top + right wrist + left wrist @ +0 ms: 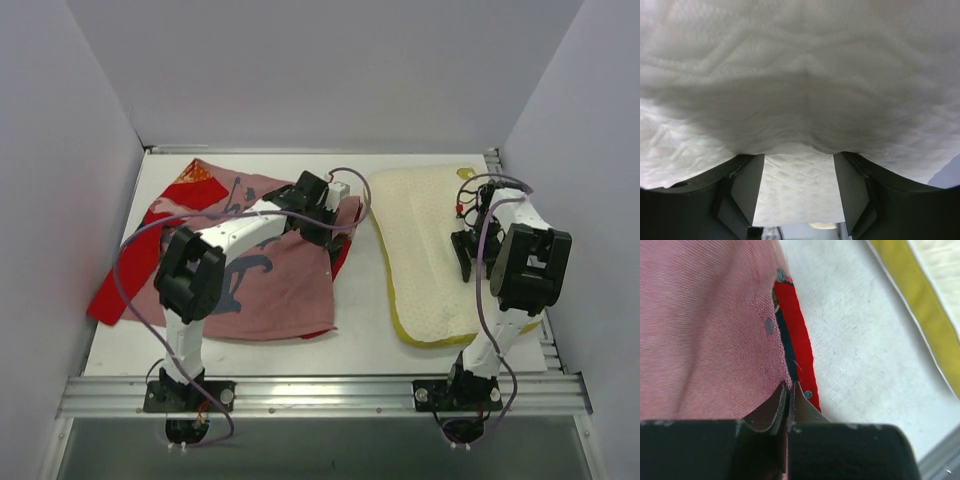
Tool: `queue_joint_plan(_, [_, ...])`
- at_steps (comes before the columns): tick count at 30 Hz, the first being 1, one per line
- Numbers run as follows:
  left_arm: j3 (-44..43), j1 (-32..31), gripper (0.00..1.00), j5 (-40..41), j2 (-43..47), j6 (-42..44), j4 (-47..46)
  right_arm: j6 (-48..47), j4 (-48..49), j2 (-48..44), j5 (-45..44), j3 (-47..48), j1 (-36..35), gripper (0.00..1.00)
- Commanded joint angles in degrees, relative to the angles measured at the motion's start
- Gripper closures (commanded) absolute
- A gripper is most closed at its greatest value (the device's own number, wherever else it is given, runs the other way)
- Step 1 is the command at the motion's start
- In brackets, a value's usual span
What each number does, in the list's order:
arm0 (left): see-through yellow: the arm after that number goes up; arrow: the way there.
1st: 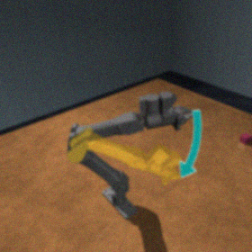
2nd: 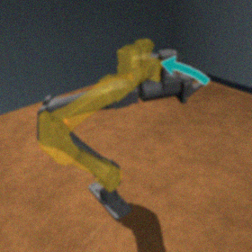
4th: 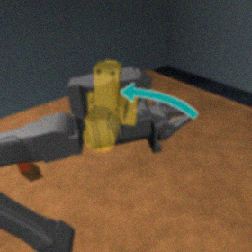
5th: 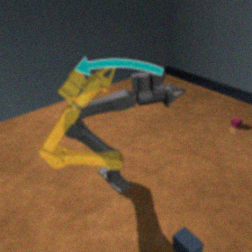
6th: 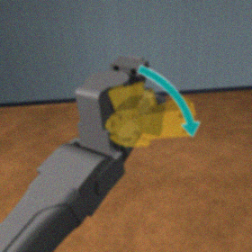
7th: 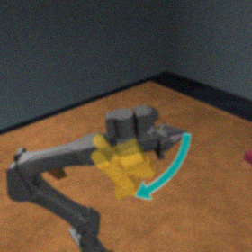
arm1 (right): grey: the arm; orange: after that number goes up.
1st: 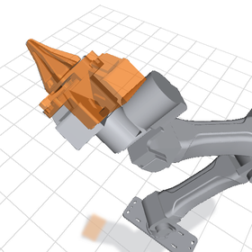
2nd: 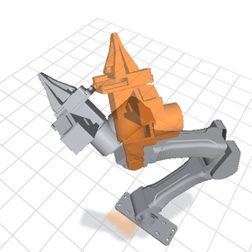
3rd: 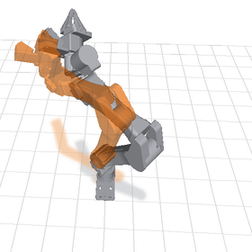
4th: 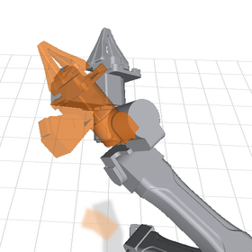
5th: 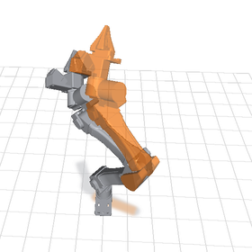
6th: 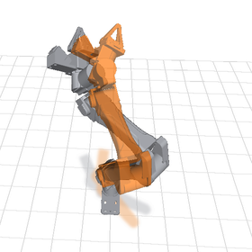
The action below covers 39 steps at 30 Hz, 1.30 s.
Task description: Put the pillow into the pillowcase
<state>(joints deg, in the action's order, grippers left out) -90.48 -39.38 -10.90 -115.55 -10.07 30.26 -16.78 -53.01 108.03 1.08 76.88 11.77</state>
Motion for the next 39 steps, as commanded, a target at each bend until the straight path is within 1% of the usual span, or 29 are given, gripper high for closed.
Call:
queue_joint_plan(1, [1.2,2.7,0.97,-14.1,6.3,0.7,-2.2,-9.0,9.9,6.2,-6.4,9.8,-1.4,0.42])
queue_joint_plan(3, [1.5,3.1,0.96,-16.7,6.9,2.1,-1.7,-11.3,10.3,8.4,-4.9,13.8,-2.2,0.42])
queue_joint_plan(4, [1.6,3.3,1.0,-17.0,7.4,2.6,-1.3,-15.1,11.2,8.7,-3.8,14.9,-3.4,0.42])
queue_joint_plan(6, [2.1,3.7,1.0,-17.2,8.0,2.4,-0.7,-19.2,12.5,7.8,-3.3,16.0,-5.3,0.42])
queue_joint_plan(7, [2.3,4.9,1.0,-17.1,8.4,1.9,-0.6,-20.7,12.7,6.2,-2.8,16.5,-7.0,0.41])
queue_joint_plan(9, [2.4,6.6,1.0,-17.0,8.8,0.4,-0.6,-18.8,11.2,4.7,-1.6,19.3,-8.1,0.36])
queue_joint_plan(10, [2.4,8.0,1.0,-17.1,8.9,0.1,-0.6,-17.6,10.0,3.6,0.0,20.8,-9.2,0.33])
queue_joint_plan(11, [2.3,8.8,1.0,-17.0,9.0,0.0,-0.5,-13.7,8.8,3.3,1.5,22.3,-9.9,0.18])
queue_joint_plan(13, [1.9,9.8,1.0,-17.2,9.3,0.3,-0.2,-9.0,5.7,3.6,1.8,27.6,-11.4,0.08])
queue_joint_plan(14, [1.7,10.5,1.0,-17.1,9.5,0.5,-0.1,-6.8,4.6,4.2,2.1,29.6,-13.2,0.01])
queue_joint_plan(15, [1.5,10.7,1.0,-17.2,9.5,0.8,0.1,-2.0,2.2,5.3,2.4,35.1,-14.0,0.01])
queue_joint_plan(17, [1.4,11.1,1.0,-17.1,10.0,1.2,0.5,3.2,0.0,9.1,2.5,40.6,-14.7,0.0])
queue_joint_plan(18, [1.4,11.2,1.0,-17.1,10.1,1.5,0.5,8.3,-1.4,12.0,3.5,44.7,-14.7,0.0])
queue_joint_plan(19, [1.3,11.3,1.0,-17.1,10.3,1.7,0.7,9.7,-1.3,13.0,3.0,45.7,-14.7,0.0])
queue_joint_plan(20, [1.3,11.4,1.0,-17.0,10.4,1.9,0.8,10.1,0.4,14.0,2.3,45.7,-15.3,0.0])
queue_joint_plan(21, [1.3,11.6,1.0,-16.8,10.6,2.2,0.9,10.4,1.2,15.4,-0.3,45.6,-15.5,0.0])
queue_joint_plan(24, [1.2,12.7,1.0,-16.6,11.0,2.3,2.1,11.1,2.0,20.6,0.3,48.5,-14.8,0.0])
queue_joint_plan(25, [1.4,12.9,1.0,-16.4,11.1,2.4,3.0,10.9,2.2,21.9,1.6,50.4,-14.6,0.0])
queue_joint_plan(29, [2.2,14.0,1.0,-16.6,11.7,2.9,4.5,9.6,6.6,28.0,10.7,50.8,-12.4,0.0])
queue_joint_plan(30, [2.4,14.1,1.0,-16.7,11.7,3.1,4.9,9.0,6.5,30.8,10.9,51.1,-12.6,0.0])
queue_joint_plan(32, [2.9,14.4,1.0,-16.6,11.7,3.2,5.6,5.4,4.8,32.7,11.0,49.9,-13.0,0.0])
queue_joint_plan(33, [3.1,14.5,1.0,-16.8,11.8,3.2,5.6,4.1,3.4,33.8,12.4,49.3,-13.3,0.02])
queue_joint_plan(34, [3.3,14.5,1.0,-16.8,11.9,3.2,5.8,2.7,1.7,34.3,13.3,49.0,-13.4,0.12])
queue_joint_plan(35, [3.5,14.5,1.0,-16.8,11.9,3.0,5.7,0.4,-2.1,34.7,13.7,48.8,-13.6,0.21])
queue_joint_plan(36, [3.5,14.5,1.0,-16.8,11.9,2.9,5.7,-1.4,-4.2,35.0,13.6,48.8,-13.6,0.33])
queue_joint_plan(37, [3.3,14.5,1.0,-16.9,11.9,2.8,5.5,-3.0,-5.8,34.8,13.5,48.5,-13.4,0.62])
queue_joint_plan(38, [3.1,14.5,1.0,-17.1,11.9,2.4,5.5,-6.1,-7.2,33.2,12.8,46.8,-12.9,0.79])
queue_joint_plan(39, [2.9,14.5,1.0,-17.3,11.9,2.2,5.4,-7.2,-7.2,31.8,11.9,45.8,-12.4,1.0])
